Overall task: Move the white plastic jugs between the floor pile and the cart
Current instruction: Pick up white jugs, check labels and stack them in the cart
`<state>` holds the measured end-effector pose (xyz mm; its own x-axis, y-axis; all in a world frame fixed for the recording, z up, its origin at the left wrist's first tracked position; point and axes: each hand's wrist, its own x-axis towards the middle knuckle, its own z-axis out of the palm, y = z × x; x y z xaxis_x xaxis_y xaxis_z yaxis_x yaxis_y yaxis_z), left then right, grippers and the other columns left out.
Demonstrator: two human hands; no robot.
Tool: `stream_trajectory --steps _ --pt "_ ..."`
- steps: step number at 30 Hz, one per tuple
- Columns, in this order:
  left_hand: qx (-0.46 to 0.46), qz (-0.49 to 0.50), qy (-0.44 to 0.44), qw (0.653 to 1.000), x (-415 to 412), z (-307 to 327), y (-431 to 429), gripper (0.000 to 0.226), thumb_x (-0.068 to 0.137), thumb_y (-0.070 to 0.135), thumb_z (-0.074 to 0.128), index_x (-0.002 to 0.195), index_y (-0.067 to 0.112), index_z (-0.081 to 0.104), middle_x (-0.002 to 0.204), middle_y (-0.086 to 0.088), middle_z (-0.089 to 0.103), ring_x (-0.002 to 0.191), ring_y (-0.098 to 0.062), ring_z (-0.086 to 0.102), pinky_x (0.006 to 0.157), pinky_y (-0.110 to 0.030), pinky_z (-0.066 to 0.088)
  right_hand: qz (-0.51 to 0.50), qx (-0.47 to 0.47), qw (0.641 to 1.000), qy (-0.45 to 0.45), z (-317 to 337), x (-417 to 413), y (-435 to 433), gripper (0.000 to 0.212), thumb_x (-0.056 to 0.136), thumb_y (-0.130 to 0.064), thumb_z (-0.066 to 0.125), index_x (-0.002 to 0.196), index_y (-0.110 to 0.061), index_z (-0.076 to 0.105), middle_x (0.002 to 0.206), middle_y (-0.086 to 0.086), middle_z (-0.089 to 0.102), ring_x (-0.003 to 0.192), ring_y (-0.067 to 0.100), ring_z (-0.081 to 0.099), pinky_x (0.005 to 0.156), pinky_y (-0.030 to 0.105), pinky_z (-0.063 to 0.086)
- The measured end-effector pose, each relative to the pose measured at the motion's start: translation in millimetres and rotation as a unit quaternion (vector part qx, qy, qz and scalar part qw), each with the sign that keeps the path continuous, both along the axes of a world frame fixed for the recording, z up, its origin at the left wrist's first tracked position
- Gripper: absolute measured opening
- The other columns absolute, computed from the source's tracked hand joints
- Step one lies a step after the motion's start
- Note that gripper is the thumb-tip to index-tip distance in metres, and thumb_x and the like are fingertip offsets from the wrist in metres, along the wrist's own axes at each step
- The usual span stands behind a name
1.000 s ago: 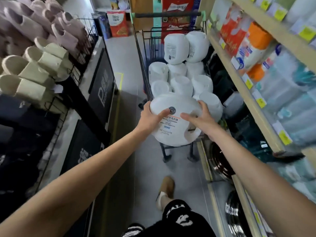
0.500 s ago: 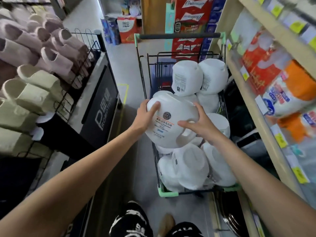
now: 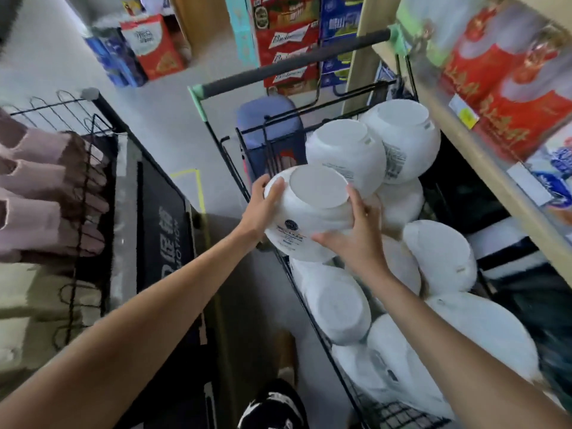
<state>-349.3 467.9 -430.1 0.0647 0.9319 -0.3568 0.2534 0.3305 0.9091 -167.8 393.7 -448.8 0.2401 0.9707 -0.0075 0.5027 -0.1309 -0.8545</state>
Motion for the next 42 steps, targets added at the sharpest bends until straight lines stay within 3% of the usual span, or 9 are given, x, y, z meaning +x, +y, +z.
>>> stream_trajectory --steps 4,10,16,21,27,30,35,38,42 --pt "-0.004 -0.033 -0.024 0.999 -14 -8 39 0.076 0.076 0.066 0.043 0.132 0.015 0.04 0.122 -0.004 0.048 0.095 -0.013 0.051 0.076 -0.026 0.044 -0.05 0.016 0.998 -0.035 -15 -28 22 0.119 0.048 -0.037 0.094 0.147 -0.033 0.029 0.123 0.006 0.035 0.116 0.022 0.042 0.093 0.025 0.042" --pt "-0.032 -0.04 -0.028 0.998 -29 -25 81 0.044 0.098 0.05 0.037 0.131 0.022 0.044 0.122 -0.002 0.052 0.101 -0.015 0.052 0.079 -0.028 0.041 -0.071 0.001 0.996 -0.049 -15 -48 53 0.117 0.052 -0.04 0.092 0.148 -0.035 0.026 0.132 0.01 0.035 0.122 0.022 0.038 0.093 0.024 0.037" --pt "-0.018 -0.069 -0.027 0.997 -33 -25 98 0.045 0.1 0.048 0.034 0.135 0.021 0.042 0.124 0.004 0.049 0.114 -0.015 0.049 0.097 -0.033 0.04 -0.082 -0.014 0.992 -0.095 -15 -58 72 0.115 0.053 -0.043 0.091 0.147 -0.036 0.026 0.134 0.01 0.034 0.123 0.024 0.043 0.098 0.03 0.043" --pt "-0.028 -0.093 -0.046 0.994 -36 -24 97 0.051 0.1 0.043 0.039 0.145 0.022 0.027 0.121 0.014 0.04 0.11 -0.007 0.043 0.094 -0.033 0.037 -0.088 -0.013 0.983 -0.161 -21 -67 88 0.111 0.053 -0.045 0.09 0.145 -0.036 0.03 0.129 0.01 0.036 0.118 0.031 0.045 0.09 0.038 0.049" --pt "-0.019 -0.037 0.015 0.999 -33 -31 100 0.08 0.075 0.071 0.049 0.142 0.032 0.031 0.142 -0.002 0.033 0.128 -0.02 0.039 0.11 -0.042 0.035 -0.036 -0.054 0.982 -0.177 -18 -64 100 0.111 0.06 -0.047 0.086 0.149 -0.033 0.022 0.131 0.009 0.03 0.121 0.03 0.039 0.091 0.037 0.046" --pt "-0.008 -0.017 0.048 0.999 -33 -30 100 0.062 0.089 0.054 0.051 0.142 0.026 0.035 0.139 -0.002 0.038 0.121 -0.017 0.042 0.101 -0.033 0.037 0.01 -0.084 0.986 -0.145 -13 -58 103 0.108 0.067 -0.042 0.084 0.151 -0.032 0.016 0.137 0.011 0.025 0.128 0.029 0.031 0.101 0.035 0.038" --pt "0.027 -0.039 0.128 0.991 -37 -18 100 0.063 0.081 0.061 0.046 0.131 0.022 0.046 0.129 -0.003 0.053 0.117 -0.024 0.052 0.098 -0.048 0.047 0.058 -0.132 0.988 -0.055 7 -45 109 0.09 0.08 -0.032 0.076 0.151 -0.034 0.02 0.149 0.005 0.024 0.14 0.02 0.025 0.112 0.032 0.026" --pt "0.086 -0.053 0.174 0.979 -29 -3 98 0.065 0.09 0.048 0.052 0.146 0.018 0.034 0.146 -0.007 0.041 0.132 -0.024 0.041 0.105 -0.044 0.04 0.043 -0.131 0.99 -0.028 17 -38 109 0.076 0.084 -0.03 0.072 0.148 -0.027 0.032 0.148 0.003 0.035 0.138 0.017 0.034 0.109 0.027 0.027" --pt "0.117 -0.08 0.167 0.976 -15 20 101 0.063 0.093 0.04 0.055 0.147 0.019 0.032 0.15 -0.006 0.035 0.136 -0.022 0.037 0.109 -0.039 0.036 -0.004 -0.143 0.989 0.034 40 -22 105 0.064 0.086 -0.031 0.07 0.144 -0.024 0.041 0.14 0.001 0.047 0.128 0.017 0.048 0.108 0.039 0.04"
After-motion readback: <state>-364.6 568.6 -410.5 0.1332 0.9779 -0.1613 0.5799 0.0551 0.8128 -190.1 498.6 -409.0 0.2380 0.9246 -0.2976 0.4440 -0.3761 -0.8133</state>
